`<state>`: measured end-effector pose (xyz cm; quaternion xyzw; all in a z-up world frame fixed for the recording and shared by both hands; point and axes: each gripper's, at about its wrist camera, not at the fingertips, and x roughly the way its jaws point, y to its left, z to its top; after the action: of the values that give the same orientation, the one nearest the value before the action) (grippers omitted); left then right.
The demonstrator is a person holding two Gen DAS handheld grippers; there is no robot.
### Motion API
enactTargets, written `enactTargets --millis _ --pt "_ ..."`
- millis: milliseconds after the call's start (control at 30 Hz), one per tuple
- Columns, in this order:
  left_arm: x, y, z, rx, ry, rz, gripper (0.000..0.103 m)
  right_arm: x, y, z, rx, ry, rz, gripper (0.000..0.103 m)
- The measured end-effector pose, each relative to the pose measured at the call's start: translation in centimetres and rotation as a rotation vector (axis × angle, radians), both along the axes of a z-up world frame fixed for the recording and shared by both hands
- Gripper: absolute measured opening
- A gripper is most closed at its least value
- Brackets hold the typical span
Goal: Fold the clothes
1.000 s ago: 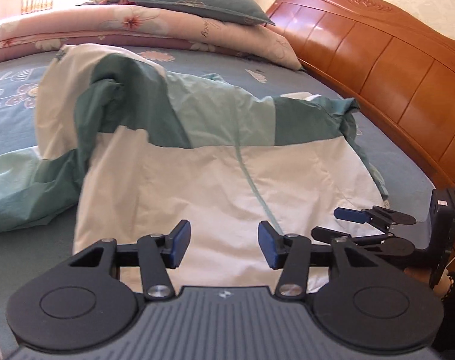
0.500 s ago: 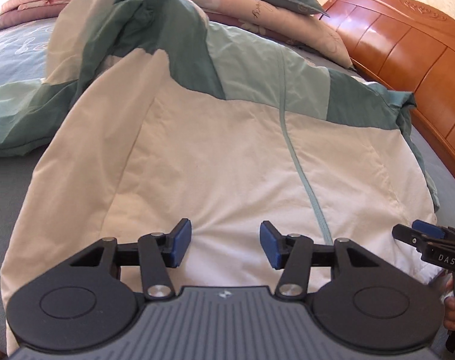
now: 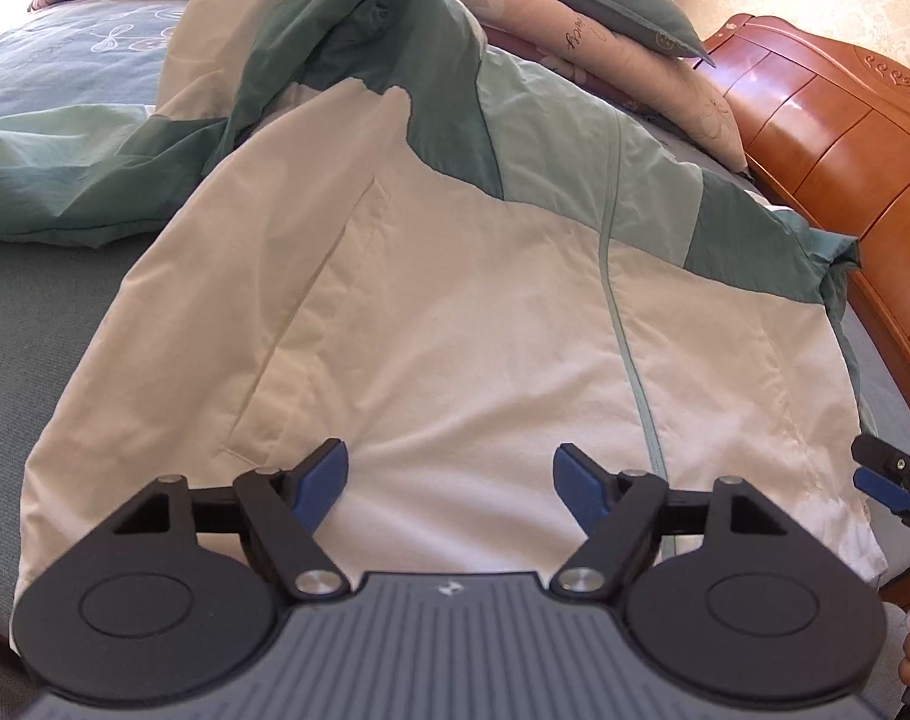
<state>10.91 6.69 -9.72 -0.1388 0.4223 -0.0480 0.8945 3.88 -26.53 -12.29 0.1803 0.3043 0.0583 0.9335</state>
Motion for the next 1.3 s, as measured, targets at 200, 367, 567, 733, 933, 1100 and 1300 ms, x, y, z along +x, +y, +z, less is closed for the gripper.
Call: enactTargets --millis 200,367,567,733,933,1100,1300 --pt "-0.3 -0.8 -0.3 0.047 -0.024 -0.048 0.090 1.9 7.1 -2.4 -0.234 0.016 0.094 0.081" --pt "0.4 -0.5 -0.4 -0.013 -0.011 -0.042 0.102 0.2 9.6 -4.4 -0.384 0.035 0.072 0.103" --pt "0.3 -1.6 -0.5 0.054 -0.016 -0.069 0.102 -1.8 7.4 -3.4 -0.325 0.046 0.071 0.103" --pt "0.3 -2.1 -0.5 0.079 -0.014 -0.046 0.102 -3.8 3.3 -3.3 -0.194 0.029 -0.036 0.103" --pt "0.4 -1.7 -0.6 0.047 -0.010 -0.013 0.102 -4.6 2.3 -3.8 -0.213 0.009 -0.044 0.103" --pt "0.4 -0.6 -0.6 -0.024 -0.010 -0.008 0.102 -4.5 2.3 -4.2 -0.210 -0.031 -0.056 0.103" --pt "0.3 -1.3 -0.7 0.006 -0.022 -0.004 0.102 -4.2 3.0 -4.4 -0.277 -0.019 -0.045 0.103"
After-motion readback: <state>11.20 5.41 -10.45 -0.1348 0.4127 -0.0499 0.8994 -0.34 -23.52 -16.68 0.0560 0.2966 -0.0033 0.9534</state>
